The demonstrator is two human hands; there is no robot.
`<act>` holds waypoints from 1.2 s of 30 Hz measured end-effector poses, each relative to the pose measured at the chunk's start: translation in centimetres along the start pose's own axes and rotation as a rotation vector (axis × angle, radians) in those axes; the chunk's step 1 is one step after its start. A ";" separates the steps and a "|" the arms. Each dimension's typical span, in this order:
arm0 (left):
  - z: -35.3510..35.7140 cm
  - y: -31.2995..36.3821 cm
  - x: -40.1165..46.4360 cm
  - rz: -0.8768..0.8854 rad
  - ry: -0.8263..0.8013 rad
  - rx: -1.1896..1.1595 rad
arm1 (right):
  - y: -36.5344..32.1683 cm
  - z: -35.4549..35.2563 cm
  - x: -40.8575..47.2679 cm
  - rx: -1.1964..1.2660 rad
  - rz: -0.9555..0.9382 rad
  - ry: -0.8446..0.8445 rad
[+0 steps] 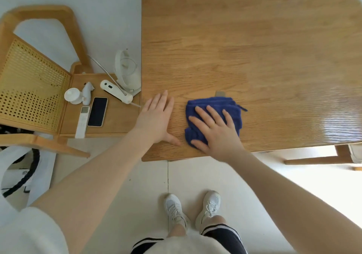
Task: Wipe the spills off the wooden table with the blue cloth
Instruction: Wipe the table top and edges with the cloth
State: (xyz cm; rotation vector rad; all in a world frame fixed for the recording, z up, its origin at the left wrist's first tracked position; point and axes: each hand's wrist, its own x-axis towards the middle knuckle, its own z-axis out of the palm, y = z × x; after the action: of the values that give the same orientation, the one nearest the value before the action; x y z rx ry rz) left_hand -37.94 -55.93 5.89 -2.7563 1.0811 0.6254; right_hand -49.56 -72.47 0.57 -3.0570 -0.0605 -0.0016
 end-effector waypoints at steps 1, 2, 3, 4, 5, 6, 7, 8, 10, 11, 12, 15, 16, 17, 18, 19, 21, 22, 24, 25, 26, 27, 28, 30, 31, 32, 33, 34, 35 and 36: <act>0.1 -0.1 0.1 -0.003 -0.015 -0.007 | 1.0 -0.1 1.1 0.015 0.038 0.001; 0.2 -0.1 0.2 -0.007 -0.023 -0.017 | 1.9 -0.4 2.4 0.032 0.096 -0.008; 0.3 -0.2 0.3 -0.011 -0.022 -0.027 | 2.9 -0.7 3.6 0.045 0.156 -0.019; 0.4 -0.3 0.4 -0.012 -0.017 -0.037 | 3.7 -0.8 4.8 0.058 0.207 -0.035; 0.3 -0.2 0.3 -0.012 -0.019 -0.048 | 4.3 -0.9 5.8 0.068 0.244 -0.050; 0.2 -0.1 0.3 -0.014 -0.029 -0.058 | 4.6 -1.0 6.3 0.073 0.273 -0.056; 0.2 0.1 0.2 -0.018 -0.034 -0.067 | 4.7 -1.1 6.5 0.074 0.294 -0.052; 0.2 0.2 0.1 -0.025 -0.036 -0.072 | 4.5 -1.2 6.4 0.080 0.302 -0.046; 0.0 0.2 0.1 -0.034 -0.045 -0.084 | 3.3 -0.9 4.9 0.070 0.264 -0.033; 0.0 0.2 0.1 -0.037 -0.046 -0.086 | 2.4 -0.8 3.7 0.050 0.209 -0.032; 0.0 0.2 0.1 -0.039 -0.043 -0.090 | 1.4 -0.7 2.3 0.031 0.139 -0.046; -0.3 0.3 0.1 -0.044 -0.066 -0.129 | -1.0 -0.7 -0.7 0.010 -0.075 -0.121; -0.5 0.1 0.2 -0.039 -0.090 -0.163 | -1.0 -0.8 -0.6 0.006 -0.125 -0.134; -0.7 -0.2 0.2 -0.027 -0.113 -0.214 | -0.7 -0.8 0.0 0.006 -0.159 -0.137; -1.0 -0.6 0.1 -0.016 -0.122 -0.276 | -0.4 -0.9 1.0 0.011 -0.169 -0.129; -1.1 -1.2 -0.1 -0.011 -0.105 -0.341 | -0.2 -1.0 2.2 0.023 -0.158 -0.126; -0.9 -2.6 -1.0 -0.040 0.011 -0.437 | -0.4 -1.3 4.4 0.048 -0.104 -0.139; -0.3 -3.2 -1.6 -0.082 0.091 -0.458 | -1.0 -1.2 5.0 0.056 -0.063 -0.152; 0.7 -4.2 -2.9 -0.174 0.227 -0.517 | -2.7 -0.8 5.2 0.066 0.027 -0.130; 1.3 -4.6 -3.5 -0.204 0.271 -0.541 | -3.8 -0.8 5.1 0.075 0.051 -0.106; 1.7 -4.8 -3.9 -0.224 0.302 -0.551 | -5.1 -0.6 5.0 0.083 0.054 -0.098; 2.0 -5.0 -4.3 -0.244 0.313 -0.548 | -6.4 -0.4 4.9 0.085 0.044 -0.105; 2.1 -5.1 -4.6 -0.258 0.319 -0.542 | -7.8 -0.1 4.8 0.079 0.027 -0.109; 1.9 -5.3 -4.8 -0.244 0.340 -0.541 | -10.6 0.2 5.0 0.063 -0.002 -0.105; 1.6 -5.3 -4.7 -0.226 0.346 -0.544 | -11.5 0.4 5.1 0.063 -0.003 -0.110; 1.4 -5.2 -4.5 -0.208 0.344 -0.541 | -12.1 0.5 5.1 0.058 0.002 -0.110; 1.1 -5.0 -4.2 -0.192 0.340 -0.533 | -12.3 0.6 5.0 0.047 0.007 -0.095; 0.8 -4.8 -3.9 -0.179 0.338 -0.528 | -12.3 0.7 4.7 0.041 0.009 -0.080; 0.6 -4.4 -3.4 -0.158 0.337 -0.525 | -12.0 0.8 4.3 0.051 0.006 -0.055; 0.4 -3.9 -2.9 -0.128 0.335 -0.530 | -11.7 1.0 3.8 0.069 -0.002 -0.027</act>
State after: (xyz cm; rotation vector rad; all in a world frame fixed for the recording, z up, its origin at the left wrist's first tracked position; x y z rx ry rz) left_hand -37.32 -51.12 6.59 -3.4563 0.8769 0.5009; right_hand -46.24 -60.62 0.54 -2.9879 -0.0645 0.0403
